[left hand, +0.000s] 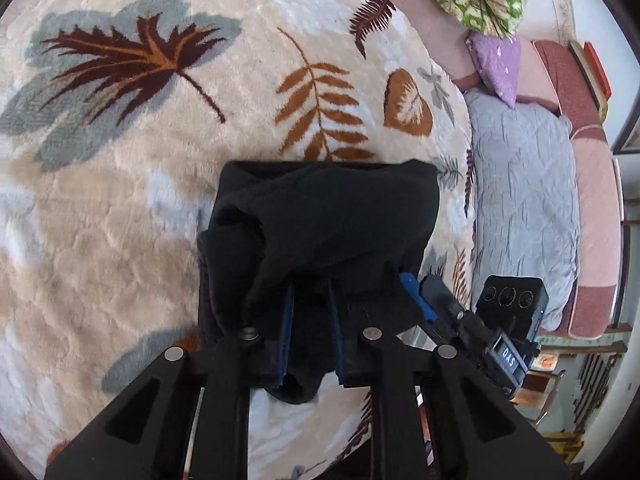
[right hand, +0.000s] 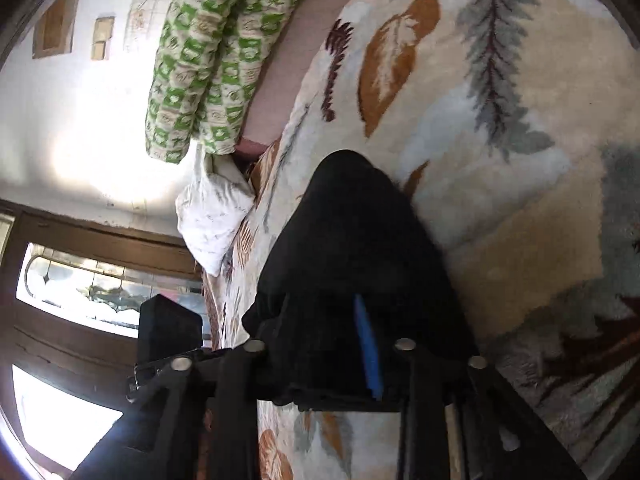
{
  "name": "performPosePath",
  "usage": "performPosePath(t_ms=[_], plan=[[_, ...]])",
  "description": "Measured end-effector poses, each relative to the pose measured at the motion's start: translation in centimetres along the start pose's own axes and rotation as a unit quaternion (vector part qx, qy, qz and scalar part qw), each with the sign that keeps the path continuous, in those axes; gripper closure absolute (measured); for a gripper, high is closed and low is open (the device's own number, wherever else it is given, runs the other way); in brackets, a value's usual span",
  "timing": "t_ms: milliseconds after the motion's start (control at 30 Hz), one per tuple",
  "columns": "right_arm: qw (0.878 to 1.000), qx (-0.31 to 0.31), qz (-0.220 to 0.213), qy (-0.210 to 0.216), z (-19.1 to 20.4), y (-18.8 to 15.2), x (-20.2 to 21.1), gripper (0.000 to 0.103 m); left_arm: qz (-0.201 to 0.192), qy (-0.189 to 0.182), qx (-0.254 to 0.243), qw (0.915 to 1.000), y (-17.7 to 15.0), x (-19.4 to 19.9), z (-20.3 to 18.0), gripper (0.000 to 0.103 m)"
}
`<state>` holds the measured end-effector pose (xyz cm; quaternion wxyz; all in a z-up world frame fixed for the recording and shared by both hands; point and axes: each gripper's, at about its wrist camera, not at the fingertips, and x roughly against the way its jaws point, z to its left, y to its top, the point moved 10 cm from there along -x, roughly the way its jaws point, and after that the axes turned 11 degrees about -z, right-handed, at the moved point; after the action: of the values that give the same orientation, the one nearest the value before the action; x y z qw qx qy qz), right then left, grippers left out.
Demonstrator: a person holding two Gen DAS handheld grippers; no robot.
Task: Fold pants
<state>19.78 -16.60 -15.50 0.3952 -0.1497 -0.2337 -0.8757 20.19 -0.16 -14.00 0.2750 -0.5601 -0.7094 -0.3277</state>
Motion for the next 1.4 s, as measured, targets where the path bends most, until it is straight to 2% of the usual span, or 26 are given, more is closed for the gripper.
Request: performPosePath(t_ms=[133,200,267,367,400,433,467,533,567,667,700,800,967,1100,1167,1267,1300,1333,1367,1400], plan=[[0.996,0.086,0.025,-0.01,1.3,-2.7,1.4,0.065,-0.005,0.01,-0.017,0.9998,-1.0,1.5,0.2,0.087],[0.991,0.119,0.038,-0.048,0.3,-3.5,1.5,0.065,-0.004,0.005,0.004,1.0,-1.4,2.1,0.7,0.087],[0.99,0.119,0.039,-0.06,-0.1,-3.7,2.0,0.066,-0.017,-0.006,0.027,0.9995,-1.4,3.4,1.1,0.087],[0.995,0.095,0.02,-0.026,1.5,-2.7,3.5,0.062,-0.058,-0.002,0.026,0.998,-1.1,6.1,1.6,0.066],[0.995,0.094,0.012,-0.015,2.2,-2.2,4.3,0.06,-0.074,0.006,0.03,0.9968,-0.9,6.8,2.0,0.055],[0.995,0.097,0.001,-0.014,2.6,-1.4,5.0,0.05,-0.087,0.012,0.033,0.9956,-0.8,7.2,2.3,0.047],[0.995,0.099,-0.009,-0.018,2.7,-0.7,5.6,0.034,-0.096,0.015,0.034,0.9947,-0.8,7.4,2.5,0.045],[0.994,0.099,-0.029,-0.033,2.2,0.9,6.5,0.024,-0.1,0.018,0.032,0.9943,-0.8,6.9,2.4,0.043],[0.994,0.095,-0.032,-0.038,1.9,1.6,6.5,0.024,-0.098,0.029,0.028,0.9944,-0.8,6.5,2.6,0.042],[0.996,0.069,-0.017,-0.047,-0.2,2.5,6.0,0.024,-0.087,0.09,-0.003,0.9921,-0.5,4.2,3.6,0.042],[0.997,0.064,-0.012,-0.048,-0.7,2.5,5.7,0.024,-0.086,0.093,-0.004,0.9919,-0.5,3.9,3.9,0.042],[0.997,0.059,0.007,-0.046,-1.9,2.1,4.4,0.024,-0.088,0.065,0.014,0.9939,0.2,2.7,4.2,0.042],[0.997,0.055,0.021,-0.043,-3.3,2.4,2.2,0.024,-0.066,0.015,0.043,0.9968,0.2,0.6,4.1,0.039],[0.998,0.055,0.025,-0.02,-3.1,2.9,1.3,0.024,-0.075,0.002,0.037,0.9965,0.2,0.1,3.3,0.019],[0.998,0.057,0.03,-0.009,-2.8,2.9,1.0,0.022,-0.079,0.017,0.019,0.9965,0.1,-0.3,2.7,0.016],[0.997,0.061,0.041,0.011,-2.1,2.7,0.4,0.022,-0.084,0.023,-0.012,0.9961,-0.2,-0.8,1.6,0.016],[0.997,0.062,0.043,0.013,-1.9,2.6,0.1,0.022,-0.08,0.008,-0.012,0.9967,-0.5,-1.0,1.1,0.02],[0.997,0.064,0.047,0.01,-1.9,2.5,-0.1,0.022,-0.078,0.0,-0.009,0.9969,-0.7,-1.1,0.9,0.029],[0.996,0.069,0.051,0.012,-1.8,2.3,-0.3,0.022,-0.083,-0.002,-0.01,0.9965,-0.7,-1.1,0.8,0.033],[0.995,0.079,0.056,0.009,-1.7,2.1,-0.5,0.025,-0.087,0.0,-0.015,0.9961,-0.7,-1.2,0.7,0.043]])
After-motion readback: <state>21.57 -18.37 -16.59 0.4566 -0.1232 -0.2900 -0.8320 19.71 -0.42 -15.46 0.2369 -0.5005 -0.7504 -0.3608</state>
